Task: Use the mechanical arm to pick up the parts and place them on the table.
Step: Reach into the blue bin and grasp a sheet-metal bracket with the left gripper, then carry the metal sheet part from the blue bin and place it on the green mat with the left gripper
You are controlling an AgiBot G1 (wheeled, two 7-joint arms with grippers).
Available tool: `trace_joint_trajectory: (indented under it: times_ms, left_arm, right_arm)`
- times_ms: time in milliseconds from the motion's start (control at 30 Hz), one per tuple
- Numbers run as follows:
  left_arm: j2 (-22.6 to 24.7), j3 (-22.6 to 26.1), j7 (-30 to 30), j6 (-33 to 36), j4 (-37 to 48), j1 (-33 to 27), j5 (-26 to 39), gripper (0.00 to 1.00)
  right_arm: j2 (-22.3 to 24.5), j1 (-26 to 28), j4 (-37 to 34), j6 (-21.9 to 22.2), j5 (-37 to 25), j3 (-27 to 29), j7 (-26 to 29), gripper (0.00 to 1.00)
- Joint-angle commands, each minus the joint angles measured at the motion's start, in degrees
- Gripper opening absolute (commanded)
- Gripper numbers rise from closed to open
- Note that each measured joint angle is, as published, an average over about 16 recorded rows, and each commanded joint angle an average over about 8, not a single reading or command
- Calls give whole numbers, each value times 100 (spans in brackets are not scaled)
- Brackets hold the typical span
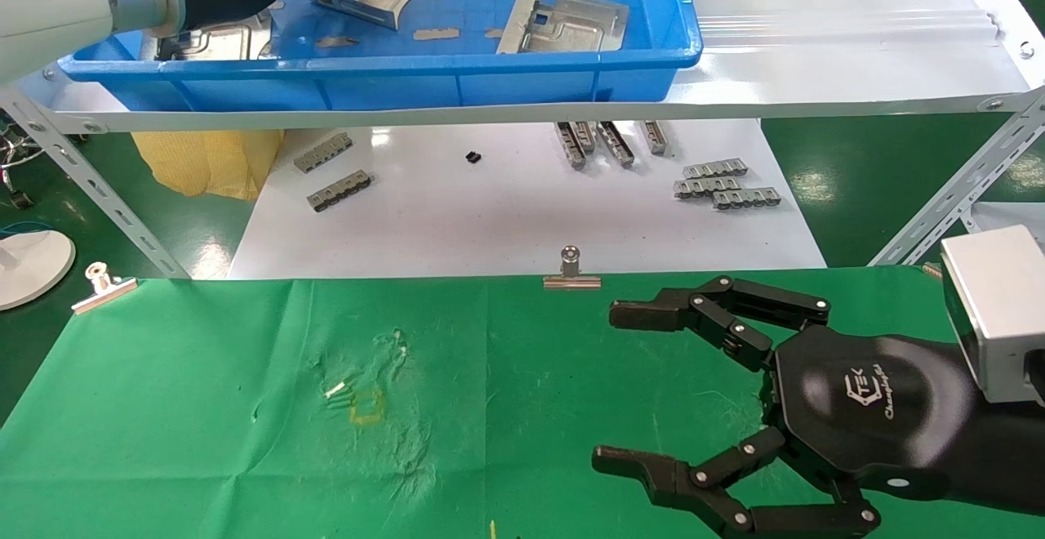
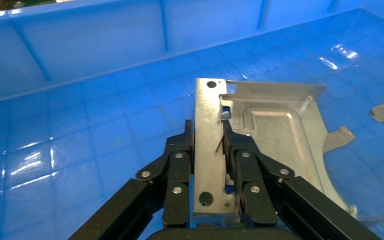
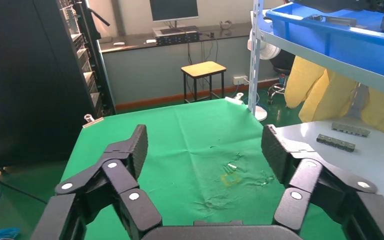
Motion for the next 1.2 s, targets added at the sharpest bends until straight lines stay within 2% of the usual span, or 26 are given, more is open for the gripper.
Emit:
trace_joint_trajectory:
  times_ms: [33,200,333,500,933,1067,1200]
  left_arm:
    - [0,-8,-10,-22,-8,10,-11,0]
    - [-108,-113,67,116,-138,-53,-162,0]
    - [-288,-192,213,543,-267,-122,-282,0]
    - [-634,-269,596,1601,-479,-121,-418,0]
    - [-1553,-448,2149,4517,-696,139,-791,0]
    - [-1798,-426,2582,5083,-816,324,-870,0]
    - [-2037,-220,2963,5252,-1276,693,-946,0]
  right_arm:
    - [0,0,0,0,0,0,0,100]
    - [0,0,0,0,0,0,0,100]
    - [0,0,0,0,0,0,0,100]
    - [0,0,0,0,0,-1,0,100]
    - [0,0,0,0,1,-1,0,100]
    - [0,0,0,0,1,-1,-1,100]
    - [0,0,0,0,1,-1,-1,100]
